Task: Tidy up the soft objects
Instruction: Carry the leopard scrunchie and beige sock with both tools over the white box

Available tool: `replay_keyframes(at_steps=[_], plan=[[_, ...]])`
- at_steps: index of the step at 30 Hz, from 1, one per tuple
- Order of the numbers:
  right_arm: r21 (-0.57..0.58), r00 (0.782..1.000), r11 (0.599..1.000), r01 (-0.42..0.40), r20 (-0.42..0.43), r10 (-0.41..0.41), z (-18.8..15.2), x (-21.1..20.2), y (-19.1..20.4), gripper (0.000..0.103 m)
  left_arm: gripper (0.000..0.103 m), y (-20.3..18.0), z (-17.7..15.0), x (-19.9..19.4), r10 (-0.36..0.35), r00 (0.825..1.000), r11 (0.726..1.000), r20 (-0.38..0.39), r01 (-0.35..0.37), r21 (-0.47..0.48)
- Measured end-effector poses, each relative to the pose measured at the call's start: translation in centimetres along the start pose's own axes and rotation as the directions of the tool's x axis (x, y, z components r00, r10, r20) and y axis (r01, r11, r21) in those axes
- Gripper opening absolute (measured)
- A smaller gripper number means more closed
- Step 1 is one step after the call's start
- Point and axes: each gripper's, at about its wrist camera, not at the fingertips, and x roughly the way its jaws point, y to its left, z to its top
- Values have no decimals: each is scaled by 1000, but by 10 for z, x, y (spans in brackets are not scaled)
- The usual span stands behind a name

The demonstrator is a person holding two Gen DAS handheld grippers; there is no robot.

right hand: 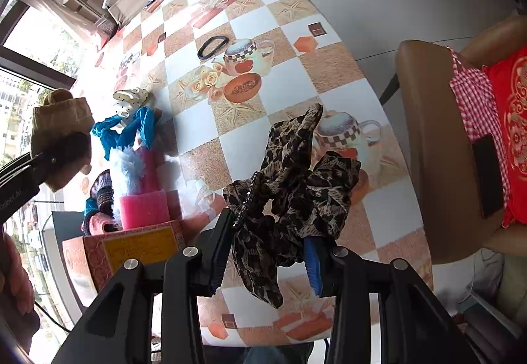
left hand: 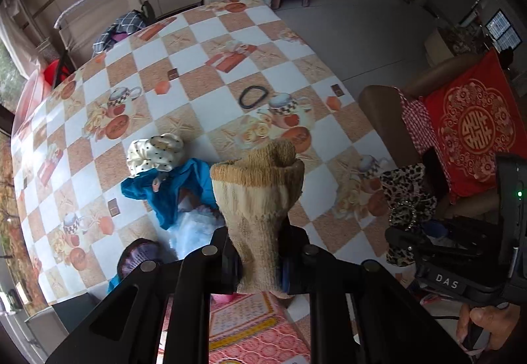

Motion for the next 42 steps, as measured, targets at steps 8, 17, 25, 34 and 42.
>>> replay_keyframes(at_steps=[8,17,25,34,42], plan=[[10,997,998,65,41,-65,-30,-26,-8,41,19,-67,-26,-19,-81,997,981,-5,81,174],[23,993,993,116,29,-117,-75,-38,-14,41,19,-103,-78,-39,-164,986,935,-40,168,312],[4,991,991,131,-15,-131,-117,-32,-5,41,19,-100,-127,-54,-199,978,904,-67,210,374],[-124,997,991,52,-54,-59,-154,-27,38,41,19,-71,-184,-70,-191,977,876,-95,213,432],[-354,994,935,3,-104,-42,-175,-15,102,41,19,-25,-214,-80,-144,986,929,-79,162,333]])
